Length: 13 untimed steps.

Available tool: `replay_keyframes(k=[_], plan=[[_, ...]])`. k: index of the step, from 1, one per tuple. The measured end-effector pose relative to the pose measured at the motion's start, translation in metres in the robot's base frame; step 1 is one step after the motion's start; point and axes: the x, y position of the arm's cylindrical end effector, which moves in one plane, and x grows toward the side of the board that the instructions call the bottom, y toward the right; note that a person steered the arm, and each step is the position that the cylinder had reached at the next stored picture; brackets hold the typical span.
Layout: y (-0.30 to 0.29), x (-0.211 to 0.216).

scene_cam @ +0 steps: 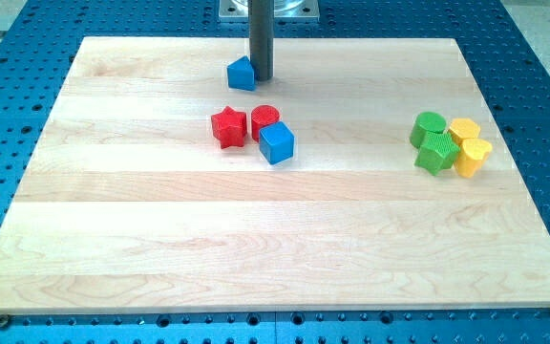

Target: Adjust the red and blue blocks to the center of the board

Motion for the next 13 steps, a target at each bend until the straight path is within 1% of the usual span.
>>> replay_keyframes(k=[1, 3, 4, 5, 7, 9, 10, 11, 12, 13], plan=[[-0.016, -0.011], [-0.066, -0.01], [-0.085, 0.005], [-0.076, 0.031], [-0.024, 0.063], [-0.013, 0.083], [-0.013, 0.091], [-0.046, 0.068], [-0.08, 0.073], [-0.082, 0.094]])
